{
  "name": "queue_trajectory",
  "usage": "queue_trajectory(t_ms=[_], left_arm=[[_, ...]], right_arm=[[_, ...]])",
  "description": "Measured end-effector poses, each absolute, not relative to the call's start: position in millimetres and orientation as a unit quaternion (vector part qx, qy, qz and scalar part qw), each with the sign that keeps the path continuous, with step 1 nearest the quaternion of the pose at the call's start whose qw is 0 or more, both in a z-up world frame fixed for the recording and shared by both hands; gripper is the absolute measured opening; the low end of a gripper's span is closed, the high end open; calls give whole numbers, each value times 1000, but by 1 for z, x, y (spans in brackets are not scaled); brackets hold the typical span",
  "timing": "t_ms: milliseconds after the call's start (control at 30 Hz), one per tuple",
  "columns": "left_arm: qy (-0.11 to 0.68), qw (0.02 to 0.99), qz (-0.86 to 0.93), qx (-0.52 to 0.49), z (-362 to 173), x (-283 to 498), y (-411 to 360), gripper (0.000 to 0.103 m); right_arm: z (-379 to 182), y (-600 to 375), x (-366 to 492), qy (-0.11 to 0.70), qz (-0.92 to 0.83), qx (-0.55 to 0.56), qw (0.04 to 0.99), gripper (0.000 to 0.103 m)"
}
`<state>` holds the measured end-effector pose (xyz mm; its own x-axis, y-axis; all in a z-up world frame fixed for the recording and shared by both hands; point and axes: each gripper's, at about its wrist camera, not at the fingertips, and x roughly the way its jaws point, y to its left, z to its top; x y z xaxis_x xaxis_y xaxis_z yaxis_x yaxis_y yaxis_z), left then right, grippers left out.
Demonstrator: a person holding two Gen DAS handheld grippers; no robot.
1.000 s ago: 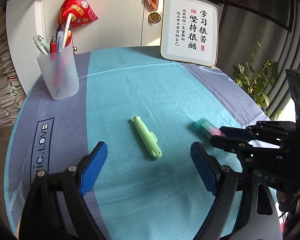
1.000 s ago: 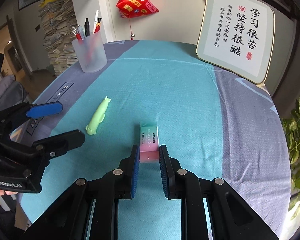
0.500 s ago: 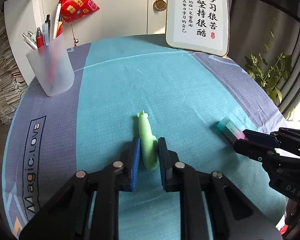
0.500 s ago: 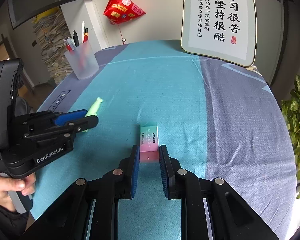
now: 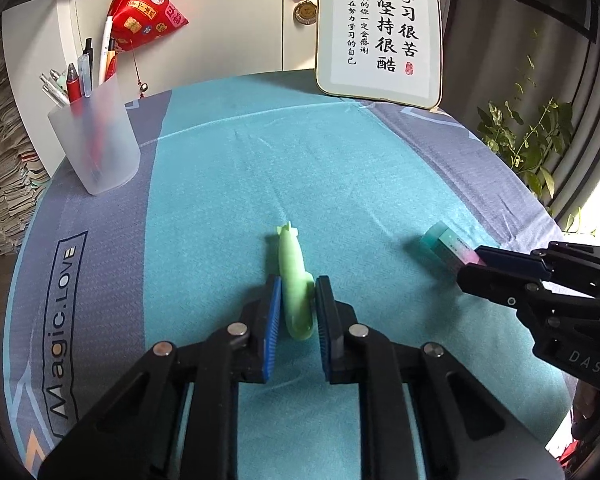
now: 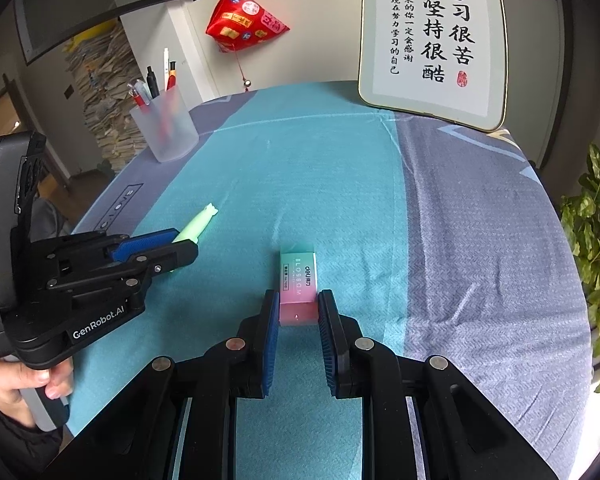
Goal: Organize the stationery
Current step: 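Lift the green highlighter and pink-green eraser and carry them toward the clear cup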
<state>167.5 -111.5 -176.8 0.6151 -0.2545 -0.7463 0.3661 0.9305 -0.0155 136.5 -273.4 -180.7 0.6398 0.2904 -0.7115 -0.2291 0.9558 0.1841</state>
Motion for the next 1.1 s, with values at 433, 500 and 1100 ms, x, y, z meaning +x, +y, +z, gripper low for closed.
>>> queue_trajectory(t_ms=[433,500,1100], left_arm=[[377,910,-158,62,-148,160,-83,15],[372,914,-150,58,-144,159,-74,15],[343,932,-112,25,-111,138,3,15]], right_arm=[[-157,-245,135,378,171,30,909,21],[-151,-238,137,373,179,28,910,21],[-58,-144,173,294,264,-24,919,21]])
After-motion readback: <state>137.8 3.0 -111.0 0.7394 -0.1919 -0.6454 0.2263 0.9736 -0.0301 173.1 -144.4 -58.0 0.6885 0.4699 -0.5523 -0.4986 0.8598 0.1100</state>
